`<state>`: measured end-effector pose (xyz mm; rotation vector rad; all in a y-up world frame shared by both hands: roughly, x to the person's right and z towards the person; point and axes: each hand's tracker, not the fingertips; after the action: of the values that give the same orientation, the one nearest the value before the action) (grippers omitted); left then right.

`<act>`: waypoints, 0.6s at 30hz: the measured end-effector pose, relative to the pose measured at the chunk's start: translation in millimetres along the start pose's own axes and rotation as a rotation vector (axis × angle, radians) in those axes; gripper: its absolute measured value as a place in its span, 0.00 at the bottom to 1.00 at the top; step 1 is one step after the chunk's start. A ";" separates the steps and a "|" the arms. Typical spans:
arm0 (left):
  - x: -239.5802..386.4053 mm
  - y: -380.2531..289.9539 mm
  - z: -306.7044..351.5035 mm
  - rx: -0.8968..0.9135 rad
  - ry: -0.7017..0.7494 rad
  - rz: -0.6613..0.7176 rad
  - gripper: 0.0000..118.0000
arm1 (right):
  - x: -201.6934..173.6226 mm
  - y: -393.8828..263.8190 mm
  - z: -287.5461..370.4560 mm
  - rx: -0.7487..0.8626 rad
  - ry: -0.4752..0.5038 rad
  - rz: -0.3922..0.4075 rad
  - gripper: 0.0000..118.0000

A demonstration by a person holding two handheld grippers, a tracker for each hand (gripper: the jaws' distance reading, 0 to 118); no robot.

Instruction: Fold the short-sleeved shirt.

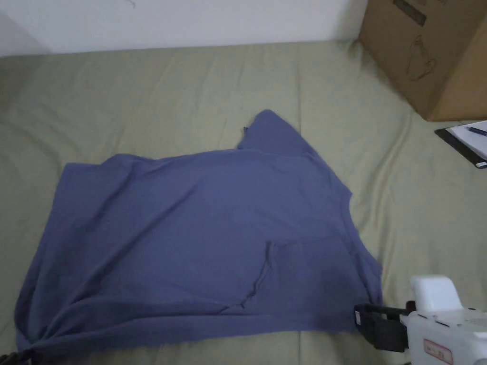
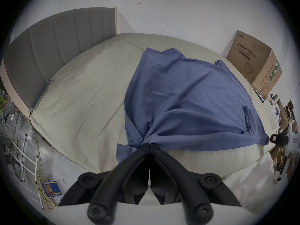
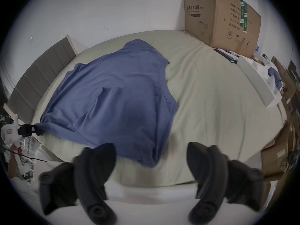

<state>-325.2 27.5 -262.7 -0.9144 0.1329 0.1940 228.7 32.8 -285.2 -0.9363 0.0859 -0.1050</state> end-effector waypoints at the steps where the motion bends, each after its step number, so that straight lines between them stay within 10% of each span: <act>1: 0.0 -0.3 0.0 -0.003 0.000 0.002 0.00 | -0.2 2.1 -3.6 0.003 0.023 0.000 0.42; 2: 0.1 -0.4 -0.3 -0.006 -0.002 0.006 0.00 | -1.9 3.6 -6.8 0.003 0.027 0.004 0.42; 3: 0.2 -0.4 -0.4 -0.008 0.000 0.010 0.00 | -4.7 5.0 -11.8 -0.004 0.035 0.033 0.05; 4: 3.6 2.5 0.3 -0.008 0.001 0.013 0.00 | -8.8 3.0 -17.2 -0.021 0.015 0.061 0.00; 18: -0.4 17.8 12.2 0.003 -0.003 0.029 0.00 | -2.8 14.6 1.8 0.013 0.060 -0.012 0.00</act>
<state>-329.1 47.7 -269.1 -0.9097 0.1437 0.2223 226.9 43.2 -295.8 -0.9207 0.1346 -0.1448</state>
